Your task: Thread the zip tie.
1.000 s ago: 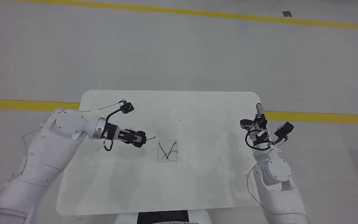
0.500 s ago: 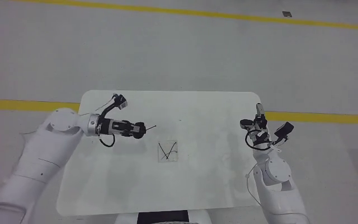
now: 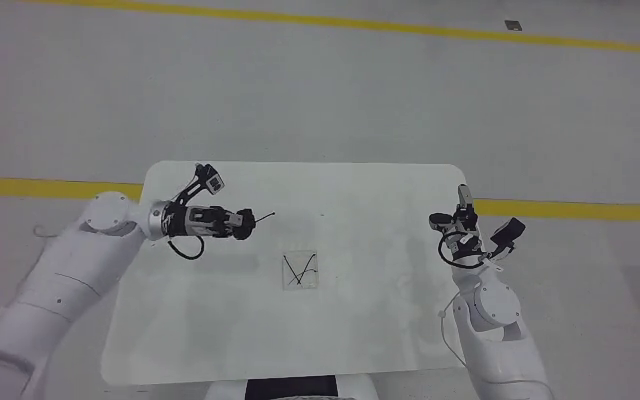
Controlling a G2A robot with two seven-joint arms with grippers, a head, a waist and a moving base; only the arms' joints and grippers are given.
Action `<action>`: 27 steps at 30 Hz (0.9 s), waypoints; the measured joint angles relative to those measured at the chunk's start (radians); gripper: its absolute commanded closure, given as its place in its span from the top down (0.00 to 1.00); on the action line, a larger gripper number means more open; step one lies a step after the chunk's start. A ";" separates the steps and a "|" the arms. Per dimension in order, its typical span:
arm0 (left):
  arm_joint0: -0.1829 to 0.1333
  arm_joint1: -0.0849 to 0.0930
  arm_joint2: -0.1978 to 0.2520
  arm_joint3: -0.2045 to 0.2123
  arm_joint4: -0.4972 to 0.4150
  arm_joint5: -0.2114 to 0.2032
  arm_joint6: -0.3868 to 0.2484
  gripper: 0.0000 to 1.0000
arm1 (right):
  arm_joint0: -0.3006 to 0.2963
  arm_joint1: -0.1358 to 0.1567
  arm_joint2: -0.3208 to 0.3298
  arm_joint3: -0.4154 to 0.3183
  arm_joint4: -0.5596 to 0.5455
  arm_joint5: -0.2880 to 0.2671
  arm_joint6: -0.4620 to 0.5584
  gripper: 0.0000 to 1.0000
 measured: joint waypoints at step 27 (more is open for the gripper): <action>0.000 0.000 0.000 0.000 0.000 0.000 0.000 0.00 | 0.110 0.009 -0.159 -0.019 -0.306 0.019 0.298 1.00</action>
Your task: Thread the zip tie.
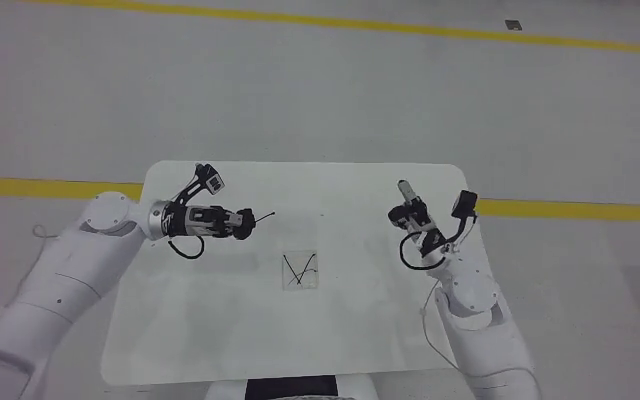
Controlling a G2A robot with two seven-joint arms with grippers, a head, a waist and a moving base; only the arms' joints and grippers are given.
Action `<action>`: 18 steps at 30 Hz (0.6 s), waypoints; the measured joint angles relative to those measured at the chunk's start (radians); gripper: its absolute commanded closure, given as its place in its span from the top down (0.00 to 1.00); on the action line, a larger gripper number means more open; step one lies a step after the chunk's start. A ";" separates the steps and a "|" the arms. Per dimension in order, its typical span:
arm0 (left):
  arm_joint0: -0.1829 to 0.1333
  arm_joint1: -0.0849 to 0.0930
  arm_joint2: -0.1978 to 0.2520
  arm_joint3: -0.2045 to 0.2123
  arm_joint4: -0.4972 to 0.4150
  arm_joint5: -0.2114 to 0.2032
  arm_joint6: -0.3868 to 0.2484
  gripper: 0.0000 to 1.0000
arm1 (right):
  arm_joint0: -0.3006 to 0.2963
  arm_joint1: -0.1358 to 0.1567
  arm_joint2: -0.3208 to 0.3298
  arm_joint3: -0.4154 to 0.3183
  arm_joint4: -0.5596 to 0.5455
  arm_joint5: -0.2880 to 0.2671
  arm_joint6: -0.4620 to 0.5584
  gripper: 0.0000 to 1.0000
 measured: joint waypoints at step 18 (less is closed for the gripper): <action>0.000 0.000 0.000 0.000 0.000 0.000 0.000 0.00 | 0.055 0.004 -0.114 -0.001 -0.163 -0.074 0.204 1.00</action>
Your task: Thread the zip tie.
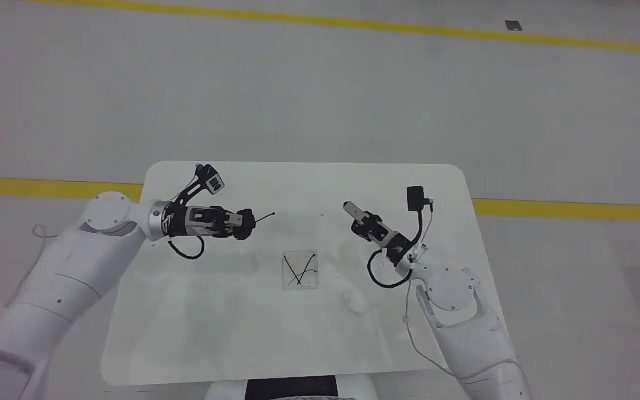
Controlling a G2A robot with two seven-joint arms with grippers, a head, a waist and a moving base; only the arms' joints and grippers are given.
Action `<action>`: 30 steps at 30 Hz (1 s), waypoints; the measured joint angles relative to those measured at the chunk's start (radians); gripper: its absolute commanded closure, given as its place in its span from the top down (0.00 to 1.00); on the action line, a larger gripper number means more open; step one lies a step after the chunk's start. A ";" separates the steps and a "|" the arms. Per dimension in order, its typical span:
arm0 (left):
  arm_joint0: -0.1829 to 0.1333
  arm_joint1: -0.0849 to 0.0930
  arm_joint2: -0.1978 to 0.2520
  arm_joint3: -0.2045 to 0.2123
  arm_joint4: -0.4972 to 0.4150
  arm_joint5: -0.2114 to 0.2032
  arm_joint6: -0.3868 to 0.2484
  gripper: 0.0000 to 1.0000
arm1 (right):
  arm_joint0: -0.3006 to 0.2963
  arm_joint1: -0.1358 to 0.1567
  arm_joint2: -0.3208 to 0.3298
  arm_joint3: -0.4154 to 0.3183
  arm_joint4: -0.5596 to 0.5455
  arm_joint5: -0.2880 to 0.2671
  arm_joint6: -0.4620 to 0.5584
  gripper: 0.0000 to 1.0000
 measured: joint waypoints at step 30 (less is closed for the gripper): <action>0.000 0.000 0.000 0.000 0.000 0.000 0.000 0.00 | 0.301 -0.038 -0.256 0.177 0.034 -0.058 0.242 1.00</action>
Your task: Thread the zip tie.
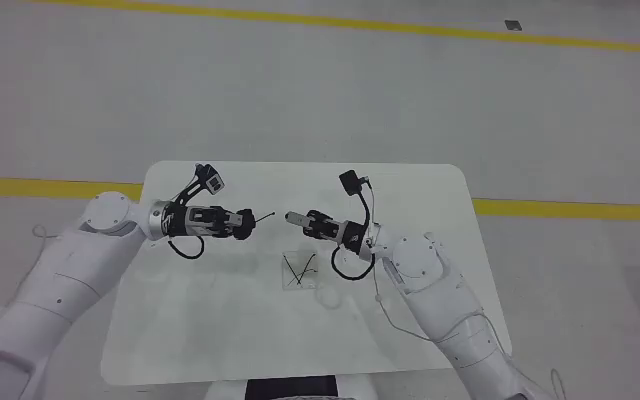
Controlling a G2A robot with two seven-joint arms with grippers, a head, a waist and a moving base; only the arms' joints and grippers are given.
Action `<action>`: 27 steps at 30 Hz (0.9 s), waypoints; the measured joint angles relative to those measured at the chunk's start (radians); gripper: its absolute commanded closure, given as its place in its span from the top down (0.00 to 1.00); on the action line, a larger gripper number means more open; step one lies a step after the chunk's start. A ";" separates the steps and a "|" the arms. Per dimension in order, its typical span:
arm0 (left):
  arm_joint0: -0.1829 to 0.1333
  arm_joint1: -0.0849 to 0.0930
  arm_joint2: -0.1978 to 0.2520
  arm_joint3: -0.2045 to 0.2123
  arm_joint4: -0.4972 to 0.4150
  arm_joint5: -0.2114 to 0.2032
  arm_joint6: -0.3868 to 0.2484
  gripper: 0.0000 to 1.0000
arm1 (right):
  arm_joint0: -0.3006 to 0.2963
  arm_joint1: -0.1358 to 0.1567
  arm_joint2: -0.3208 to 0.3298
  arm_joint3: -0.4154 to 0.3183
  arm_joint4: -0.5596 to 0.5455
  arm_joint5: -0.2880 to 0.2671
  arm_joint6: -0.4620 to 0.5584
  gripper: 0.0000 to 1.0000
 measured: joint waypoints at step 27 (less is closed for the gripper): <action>0.000 0.000 0.000 0.000 0.000 0.000 0.000 0.00 | 0.251 -0.068 -0.144 0.357 0.582 0.062 0.376 1.00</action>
